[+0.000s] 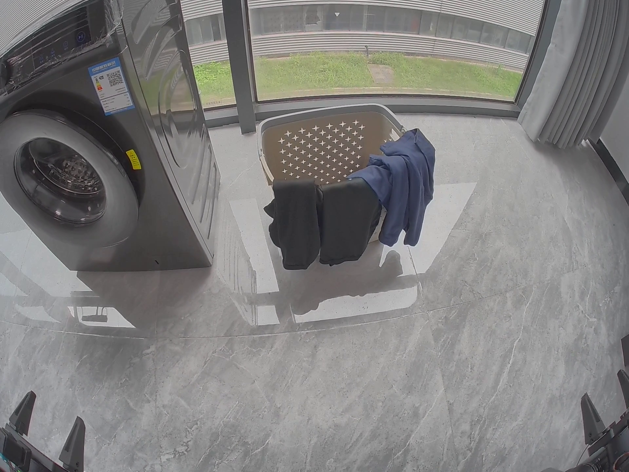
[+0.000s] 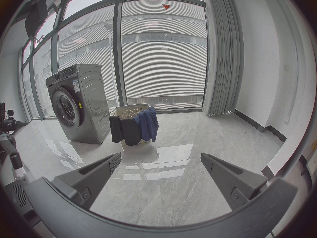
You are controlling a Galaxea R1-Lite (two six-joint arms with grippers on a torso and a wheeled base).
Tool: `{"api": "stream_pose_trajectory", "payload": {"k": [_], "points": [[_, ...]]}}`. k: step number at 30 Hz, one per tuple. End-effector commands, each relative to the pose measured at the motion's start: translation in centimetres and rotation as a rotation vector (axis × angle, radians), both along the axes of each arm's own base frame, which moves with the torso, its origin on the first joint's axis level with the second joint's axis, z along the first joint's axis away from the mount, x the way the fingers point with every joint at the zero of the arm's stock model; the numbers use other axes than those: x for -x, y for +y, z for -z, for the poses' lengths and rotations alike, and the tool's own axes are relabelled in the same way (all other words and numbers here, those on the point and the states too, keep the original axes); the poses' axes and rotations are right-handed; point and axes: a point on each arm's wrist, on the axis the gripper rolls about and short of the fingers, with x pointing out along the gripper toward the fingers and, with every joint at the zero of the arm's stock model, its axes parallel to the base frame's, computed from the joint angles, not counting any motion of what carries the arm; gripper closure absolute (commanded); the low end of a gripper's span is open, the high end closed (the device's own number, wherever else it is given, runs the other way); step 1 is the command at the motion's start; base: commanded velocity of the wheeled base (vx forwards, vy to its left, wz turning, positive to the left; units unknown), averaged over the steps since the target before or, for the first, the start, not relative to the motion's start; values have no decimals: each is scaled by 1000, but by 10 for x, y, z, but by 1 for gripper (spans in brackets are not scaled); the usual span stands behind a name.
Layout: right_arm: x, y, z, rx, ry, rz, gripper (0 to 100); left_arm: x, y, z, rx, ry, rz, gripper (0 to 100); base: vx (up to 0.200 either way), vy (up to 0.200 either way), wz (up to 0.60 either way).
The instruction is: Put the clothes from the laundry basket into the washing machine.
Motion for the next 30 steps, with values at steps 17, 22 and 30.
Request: {"api": "stream_pose_trajectory", "payload": {"k": [17,22,30], "points": [[0,0,5,0,1,-1,0,0,0,5,-5,2,0,0,94,0,0],[0,0,5,0,1,-1,0,0,0,5,-5,2,1,0,0,-200,0],[0,0,5,0,1,-1,0,0,0,5,-4,2,0,0,0,-200,0]]}}
